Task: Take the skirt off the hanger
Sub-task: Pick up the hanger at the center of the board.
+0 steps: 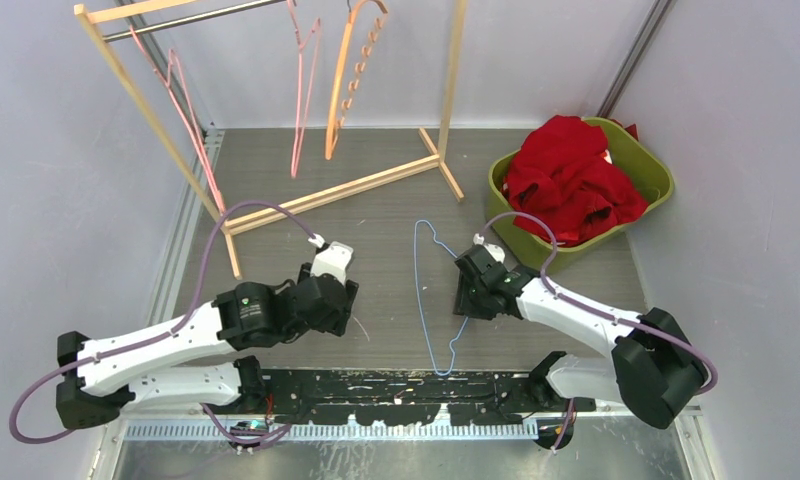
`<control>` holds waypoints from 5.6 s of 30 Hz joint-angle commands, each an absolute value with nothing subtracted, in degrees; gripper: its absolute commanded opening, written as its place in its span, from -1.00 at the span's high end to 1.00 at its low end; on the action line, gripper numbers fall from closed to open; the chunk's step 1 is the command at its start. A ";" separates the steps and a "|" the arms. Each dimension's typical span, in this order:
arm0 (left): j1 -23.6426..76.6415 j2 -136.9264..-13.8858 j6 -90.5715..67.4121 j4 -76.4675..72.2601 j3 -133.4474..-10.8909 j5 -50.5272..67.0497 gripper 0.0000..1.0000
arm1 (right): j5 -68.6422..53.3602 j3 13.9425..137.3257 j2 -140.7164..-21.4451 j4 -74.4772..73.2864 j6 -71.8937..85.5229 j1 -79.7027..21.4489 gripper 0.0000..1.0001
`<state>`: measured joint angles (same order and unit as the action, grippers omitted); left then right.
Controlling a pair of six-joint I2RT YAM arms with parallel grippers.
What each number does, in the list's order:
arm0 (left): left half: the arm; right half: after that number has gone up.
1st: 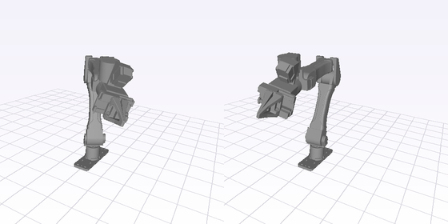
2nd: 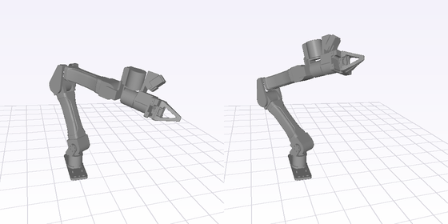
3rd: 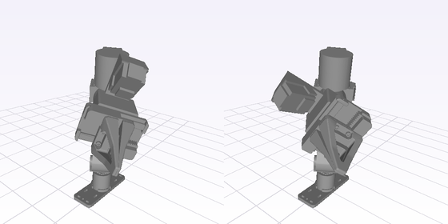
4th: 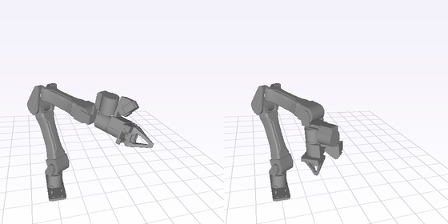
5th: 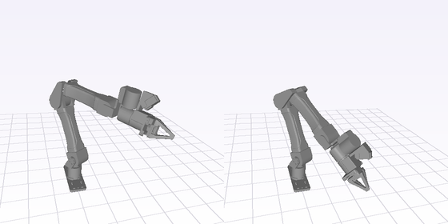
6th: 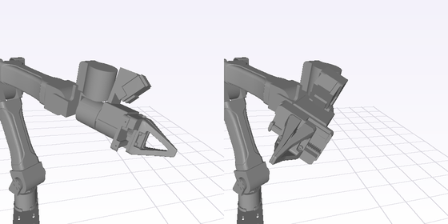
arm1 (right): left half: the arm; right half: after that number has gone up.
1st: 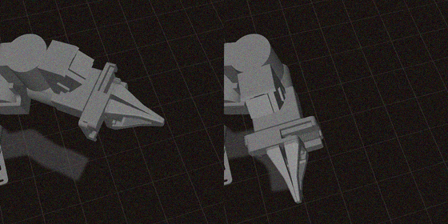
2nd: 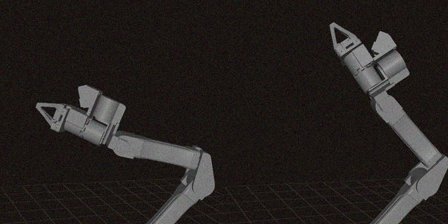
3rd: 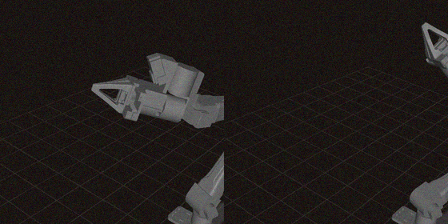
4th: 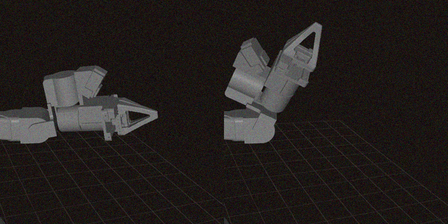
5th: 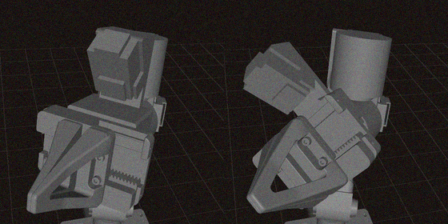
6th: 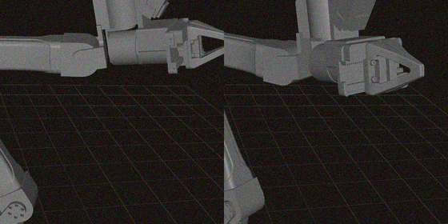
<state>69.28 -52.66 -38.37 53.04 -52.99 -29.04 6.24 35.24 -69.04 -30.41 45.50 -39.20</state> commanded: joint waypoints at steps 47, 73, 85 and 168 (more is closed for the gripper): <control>59.73 -58.34 -34.11 41.12 -55.62 -21.06 -0.17 | 32.45 64.19 -73.83 -54.73 26.77 -37.59 0.97; 59.72 -65.39 -34.19 40.70 -59.83 -18.61 -0.14 | 29.10 60.02 -78.50 -46.75 30.56 -49.61 0.97; 59.71 -70.26 -33.56 26.56 -55.59 -12.00 -0.19 | 31.70 61.19 -74.91 -50.69 30.61 -50.61 0.97; 43.64 -125.04 -57.03 -3.78 -90.51 14.83 0.97 | 26.98 60.92 -70.09 -52.07 20.01 -51.86 0.97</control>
<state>44.05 -123.68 -58.81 -2.61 -87.29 12.49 27.24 60.86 -72.49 -53.49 21.61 -51.44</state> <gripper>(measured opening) 0.242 0.037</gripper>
